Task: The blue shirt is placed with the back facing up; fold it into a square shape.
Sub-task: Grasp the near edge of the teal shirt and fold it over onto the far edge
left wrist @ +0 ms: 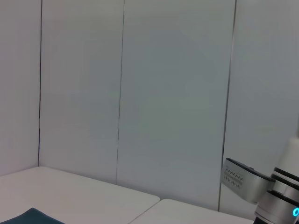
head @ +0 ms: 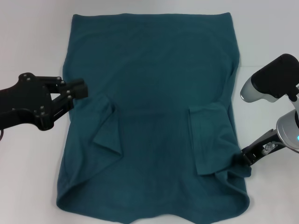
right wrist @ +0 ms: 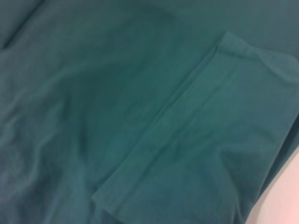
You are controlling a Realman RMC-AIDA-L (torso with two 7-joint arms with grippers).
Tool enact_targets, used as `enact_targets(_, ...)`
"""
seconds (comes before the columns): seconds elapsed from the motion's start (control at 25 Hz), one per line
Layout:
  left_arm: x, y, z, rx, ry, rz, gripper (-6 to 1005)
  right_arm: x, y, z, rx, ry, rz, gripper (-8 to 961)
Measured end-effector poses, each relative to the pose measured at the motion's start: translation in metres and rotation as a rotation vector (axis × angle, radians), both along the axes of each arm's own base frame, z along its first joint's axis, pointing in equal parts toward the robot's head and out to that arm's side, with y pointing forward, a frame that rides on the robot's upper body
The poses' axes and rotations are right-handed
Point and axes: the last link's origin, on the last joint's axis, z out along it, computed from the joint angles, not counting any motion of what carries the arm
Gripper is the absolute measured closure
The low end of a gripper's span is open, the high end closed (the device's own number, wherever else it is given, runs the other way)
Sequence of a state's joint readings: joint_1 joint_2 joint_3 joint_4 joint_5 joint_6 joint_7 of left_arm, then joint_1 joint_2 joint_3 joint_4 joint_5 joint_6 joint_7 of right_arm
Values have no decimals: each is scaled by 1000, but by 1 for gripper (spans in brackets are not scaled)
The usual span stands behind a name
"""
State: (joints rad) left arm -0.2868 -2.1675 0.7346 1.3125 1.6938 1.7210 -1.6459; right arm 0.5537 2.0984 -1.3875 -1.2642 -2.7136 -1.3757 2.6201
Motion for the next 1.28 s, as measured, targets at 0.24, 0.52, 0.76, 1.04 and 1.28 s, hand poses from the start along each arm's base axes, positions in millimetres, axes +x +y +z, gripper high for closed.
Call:
enact_targets(0.24, -1, 0, 0, -2, -1, 2, 902, -2, 0, -3, -3, 4, 11, 627)
enact_targets(0.52, -2, -1, -1, -5, -3, 7, 904, -13, -4, 3, -3, 29, 34, 738)
enact_targets(0.76, -4, -2, -3, -9, -6, 11, 902, -12, -4, 4, 5, 30, 21, 632)
enact_targets(1.04, -4, -2, -3, -6, -5, 10, 903, -11, -5, 6, 12, 29, 8, 585)
enact_targets(1.28, -4, -1, -4, -9, -9, 9, 902, -8, -4, 3, 7, 24, -2, 474)
